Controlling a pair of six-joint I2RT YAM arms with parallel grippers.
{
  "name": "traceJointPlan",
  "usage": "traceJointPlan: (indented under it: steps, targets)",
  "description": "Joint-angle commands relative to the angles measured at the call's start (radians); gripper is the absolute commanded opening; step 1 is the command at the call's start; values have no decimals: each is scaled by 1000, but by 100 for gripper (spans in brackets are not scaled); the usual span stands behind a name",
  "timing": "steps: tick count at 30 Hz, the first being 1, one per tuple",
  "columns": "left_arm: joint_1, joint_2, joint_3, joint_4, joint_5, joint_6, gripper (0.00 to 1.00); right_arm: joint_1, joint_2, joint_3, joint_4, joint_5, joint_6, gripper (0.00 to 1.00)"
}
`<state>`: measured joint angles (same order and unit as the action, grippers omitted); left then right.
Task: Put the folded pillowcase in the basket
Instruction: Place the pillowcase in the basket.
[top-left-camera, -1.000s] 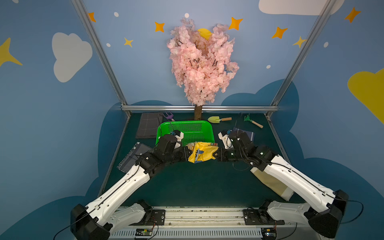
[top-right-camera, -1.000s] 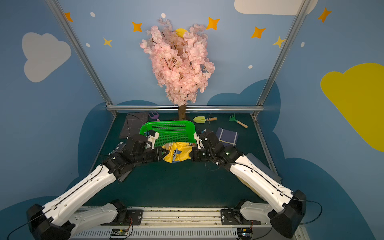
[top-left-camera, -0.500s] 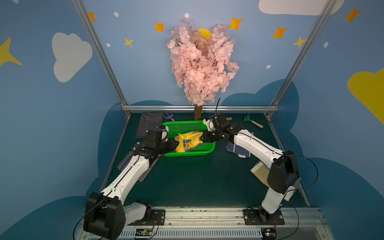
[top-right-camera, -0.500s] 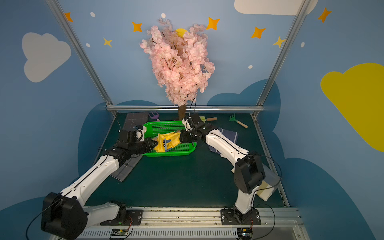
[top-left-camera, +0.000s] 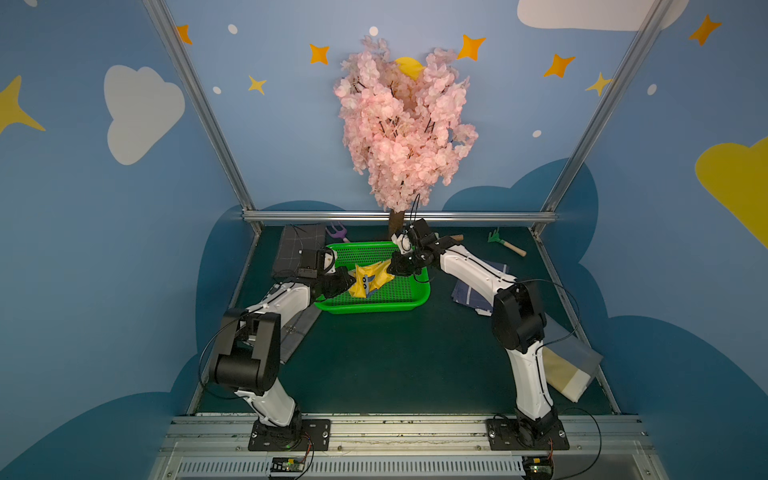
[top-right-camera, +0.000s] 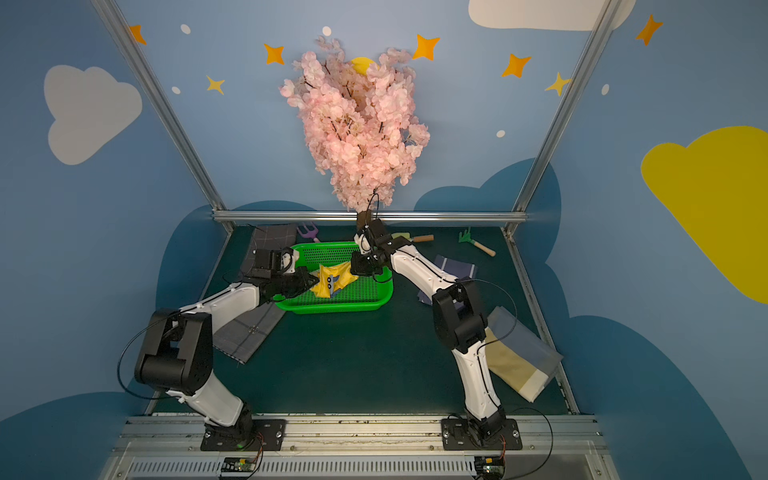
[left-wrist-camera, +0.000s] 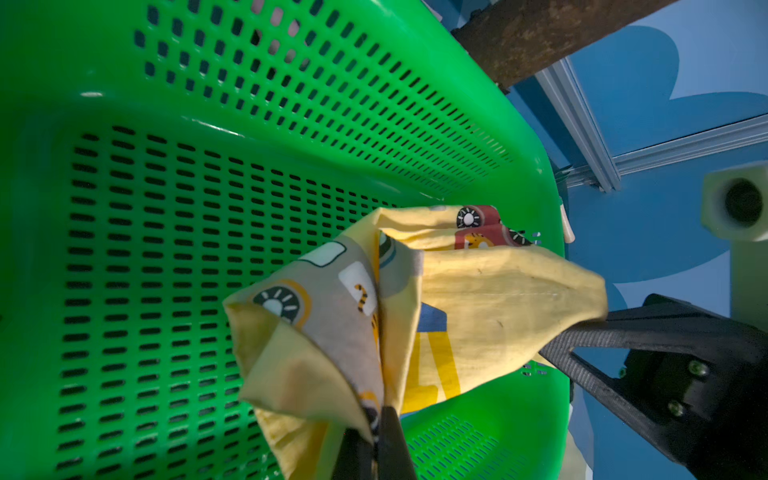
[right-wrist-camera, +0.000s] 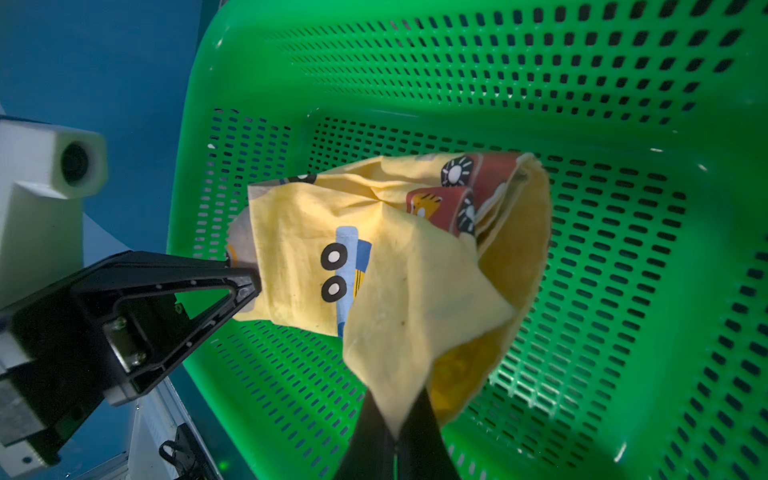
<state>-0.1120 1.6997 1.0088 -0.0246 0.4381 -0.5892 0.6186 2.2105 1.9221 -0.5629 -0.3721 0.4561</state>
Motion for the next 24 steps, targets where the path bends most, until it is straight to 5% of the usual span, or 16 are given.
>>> traceJointPlan:
  steps: [1,4,5,7,9,11,24]
  targets:
    - [12,57,55,59,31,25,3,-19,61,55,-36,-23,3,0]
    - [15,113,95,43,31,38,3,-22,97,77,-38,-14,-2,0]
    - [15,128,108,34,31,40,6,-22,103,82,-38,-13,-2,10]
    - [17,139,117,28,31,43,27,-23,104,83,-39,-6,-2,36]
    - [17,131,109,32,22,40,59,-23,100,78,-41,5,-3,65]
    - [17,114,105,29,8,43,75,-24,94,72,-45,13,-5,77]
    - [21,-59,214,-205,-190,148,83,-19,-108,-9,-37,146,-89,87]
